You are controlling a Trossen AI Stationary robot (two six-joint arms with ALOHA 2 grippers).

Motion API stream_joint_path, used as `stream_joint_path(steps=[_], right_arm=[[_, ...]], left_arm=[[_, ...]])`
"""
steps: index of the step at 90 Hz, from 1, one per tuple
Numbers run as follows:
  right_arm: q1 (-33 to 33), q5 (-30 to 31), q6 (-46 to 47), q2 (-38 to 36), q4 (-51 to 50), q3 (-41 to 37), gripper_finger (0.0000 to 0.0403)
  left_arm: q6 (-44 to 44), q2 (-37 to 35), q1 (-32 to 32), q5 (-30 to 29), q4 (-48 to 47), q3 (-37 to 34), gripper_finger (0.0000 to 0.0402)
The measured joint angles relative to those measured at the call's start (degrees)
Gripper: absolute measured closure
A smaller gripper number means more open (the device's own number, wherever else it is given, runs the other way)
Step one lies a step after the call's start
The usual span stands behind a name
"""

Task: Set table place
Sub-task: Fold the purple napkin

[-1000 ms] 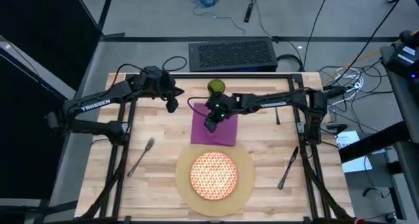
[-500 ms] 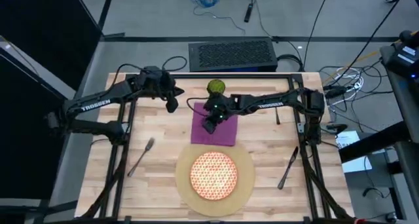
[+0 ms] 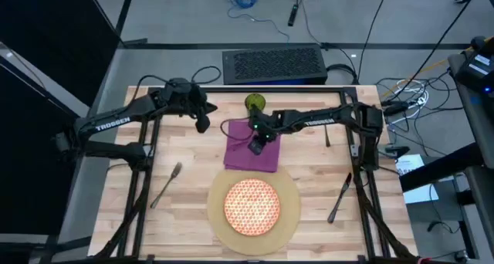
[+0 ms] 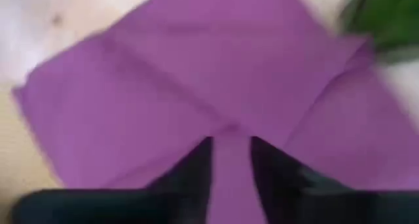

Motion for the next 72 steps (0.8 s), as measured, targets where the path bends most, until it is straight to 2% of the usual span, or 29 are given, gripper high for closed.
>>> stream_joint_path(steps=[4, 16, 32, 54, 72], right_arm=[[-0.4, 0.2, -0.6, 0.0, 0.7, 0.0, 0.0387], [-1.0, 0.2, -0.8, 0.0, -0.6, 0.0, 0.04], [-1.1, 5.0, -0.8, 0.1, -3.7, 0.0, 0.0403], [-1.4, 5.6, -0.5, 5.1, -3.0, -0.2, 0.0403], [-1.3, 6.9, 0.1, 5.5, -1.2, -0.1, 0.0403]], left_arm=[[0.0, 0.0, 0.0, 0.0, -0.1, 0.0, 0.0402], [0.0, 0.0, 0.0, 0.0, -0.6, 0.0, 0.0402], [0.0, 0.0, 0.0, 0.0, -1.0, 0.0, 0.0402], [0.0, 0.0, 0.0, 0.0, -1.1, 0.0, 0.0402], [0.1, 0.0, 0.0, 0.0, -1.5, 0.0, 0.0402]])
